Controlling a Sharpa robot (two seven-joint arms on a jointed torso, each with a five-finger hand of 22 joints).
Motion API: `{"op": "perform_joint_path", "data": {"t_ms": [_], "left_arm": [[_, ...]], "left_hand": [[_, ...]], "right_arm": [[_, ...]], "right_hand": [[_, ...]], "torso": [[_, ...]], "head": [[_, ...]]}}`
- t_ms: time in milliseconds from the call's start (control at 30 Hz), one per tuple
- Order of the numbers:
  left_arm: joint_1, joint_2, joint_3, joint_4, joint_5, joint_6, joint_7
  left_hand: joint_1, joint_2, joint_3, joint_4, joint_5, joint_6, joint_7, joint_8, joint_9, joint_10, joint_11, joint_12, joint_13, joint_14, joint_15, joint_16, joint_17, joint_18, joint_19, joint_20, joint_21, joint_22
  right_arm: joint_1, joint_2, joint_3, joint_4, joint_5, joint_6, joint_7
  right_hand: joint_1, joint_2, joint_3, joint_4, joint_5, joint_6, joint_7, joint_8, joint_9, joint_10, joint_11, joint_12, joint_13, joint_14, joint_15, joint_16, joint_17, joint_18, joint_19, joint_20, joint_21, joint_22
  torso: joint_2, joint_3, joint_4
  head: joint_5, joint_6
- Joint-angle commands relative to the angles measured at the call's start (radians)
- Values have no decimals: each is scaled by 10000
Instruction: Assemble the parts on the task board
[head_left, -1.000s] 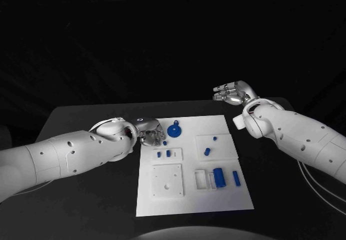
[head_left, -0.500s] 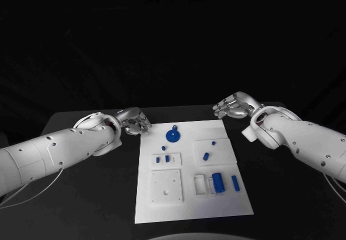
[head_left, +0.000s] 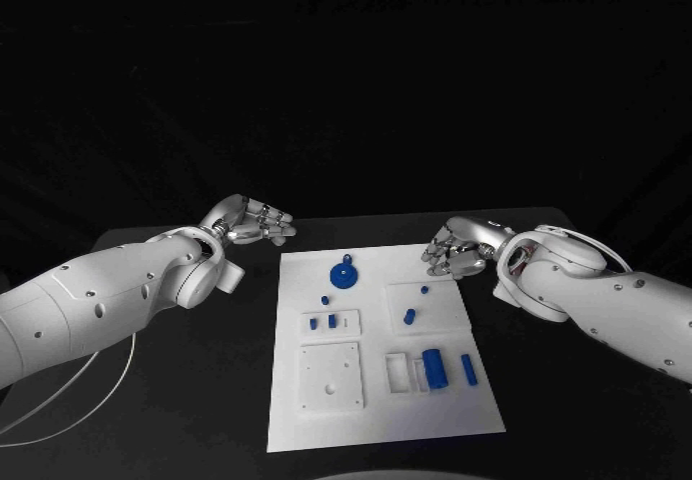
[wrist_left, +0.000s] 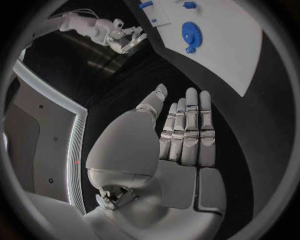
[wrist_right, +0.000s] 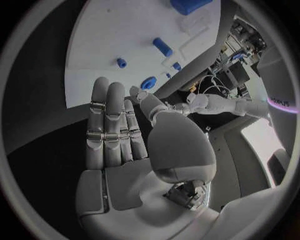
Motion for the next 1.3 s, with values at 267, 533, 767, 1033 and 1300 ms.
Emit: {"op": "perform_joint_path", "data": {"t_ms": [267,533,767,1033,1300], "left_arm": [[6,-65,12,356,1850,432,739],[5,-85,11,429,1917,367,803],[5,-79,11,457,1987,392,815],[5,-79,11,467,2028,456,786],[5,-72,10,463,2041,519,722]], "left_hand": [[282,338,-1107,-41,-15,-255,27,-36,6,-426,121,9,-9,-852,433,-824,-137,-6,-62,388,-11,-3257],[291,369,-1269,-125,33,-283,50,-41,3,-781,248,2,-20,-1598,698,-862,-243,193,-82,697,20,-5046],[296,405,-1271,-159,70,-298,87,-29,8,-782,285,11,-14,-1578,688,-830,-236,198,207,676,72,-6132],[280,431,-1283,-161,60,-296,89,-31,7,-779,294,11,-14,-1572,687,-827,-233,199,268,671,95,-6420],[262,453,-1293,-149,53,-313,94,-33,7,-774,291,11,-13,-1568,685,-828,-233,194,283,670,99,-6488]], "right_arm": [[-369,-36,-96,529,-2835,-20,-1045],[-566,67,-239,582,-3159,-83,-1163],[-681,238,-296,461,-3321,-227,-1169],[-719,437,-400,289,-3491,-416,-1226],[-727,526,-449,153,-3616,-548,-1321]], "right_hand": [[-199,-634,1059,134,-497,-187,73,-11,-38,-324,115,-53,3,-151,90,1362,887,116,-22,89,694,732],[-159,-859,1224,284,-613,-356,113,-10,-39,-438,150,-61,2,-201,100,1595,972,146,56,109,705,853],[-92,-888,1497,399,-735,-258,90,-8,-34,-299,115,-59,2,-238,80,1740,980,127,73,88,696,1008],[-101,-931,2046,464,-1002,-189,80,-11,-35,-222,94,-56,2,-271,64,1859,980,109,0,59,801,1271],[-83,-983,2600,598,-1297,-125,68,-9,-31,-102,64,-62,2,-295,38,1932,973,105,-87,37,911,1557]], "torso": [[-31,-45,15],[-10,-33,22],[-12,-25,8],[-12,-31,10],[-21,-35,7]], "head": [[-7,-44],[-13,-78],[22,-104],[41,-127],[44,-133]]}}
